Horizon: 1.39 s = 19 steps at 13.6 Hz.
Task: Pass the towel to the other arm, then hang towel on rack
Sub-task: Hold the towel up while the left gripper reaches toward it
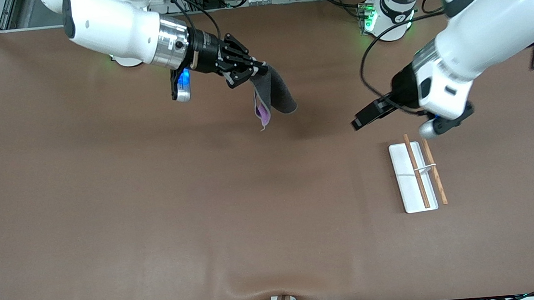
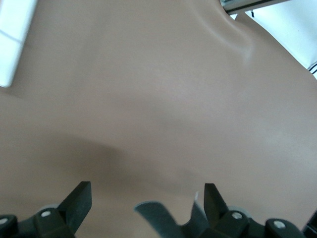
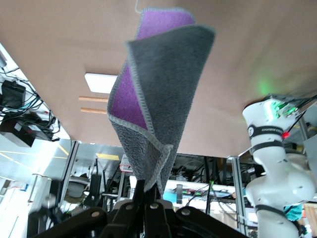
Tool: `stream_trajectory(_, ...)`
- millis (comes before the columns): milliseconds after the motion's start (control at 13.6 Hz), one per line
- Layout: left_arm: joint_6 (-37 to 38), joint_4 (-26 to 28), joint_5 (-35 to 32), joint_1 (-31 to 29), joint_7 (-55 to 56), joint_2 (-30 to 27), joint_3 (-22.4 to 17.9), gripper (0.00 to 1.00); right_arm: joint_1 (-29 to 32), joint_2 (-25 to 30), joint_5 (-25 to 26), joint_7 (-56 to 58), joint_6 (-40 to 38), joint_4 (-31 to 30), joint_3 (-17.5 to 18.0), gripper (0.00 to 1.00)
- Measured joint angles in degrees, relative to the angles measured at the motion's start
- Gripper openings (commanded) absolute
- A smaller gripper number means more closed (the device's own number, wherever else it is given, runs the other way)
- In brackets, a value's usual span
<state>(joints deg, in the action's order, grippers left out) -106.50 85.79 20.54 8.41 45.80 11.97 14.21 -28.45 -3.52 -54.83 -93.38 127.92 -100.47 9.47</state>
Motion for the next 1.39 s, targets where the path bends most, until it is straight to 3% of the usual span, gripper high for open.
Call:
stream_trajectory(513, -11.75, -0.66, 1.96, 7.09, 14.76, 6.37, 0.68, 0.99, -1.01, -0.62, -0.08, -2.03, 2.77, 1.42, -0.09, 0.0)
stream_trajectory(953, -12.66, -0.75, 2.82, 11.67, 21.41, 9.11, 0.72, 0.83, -1.12, -1.07, -0.09, -2.24, 2.78, 2.37, -0.11, 0.0)
stream_trajectory(1393, -12.49, -0.76, 2.82, 14.38, 25.06, 9.53, 0.7, 0.79, -1.15, -1.54, -0.09, -3.0, 2.77, 3.11, -0.16, 0.0)
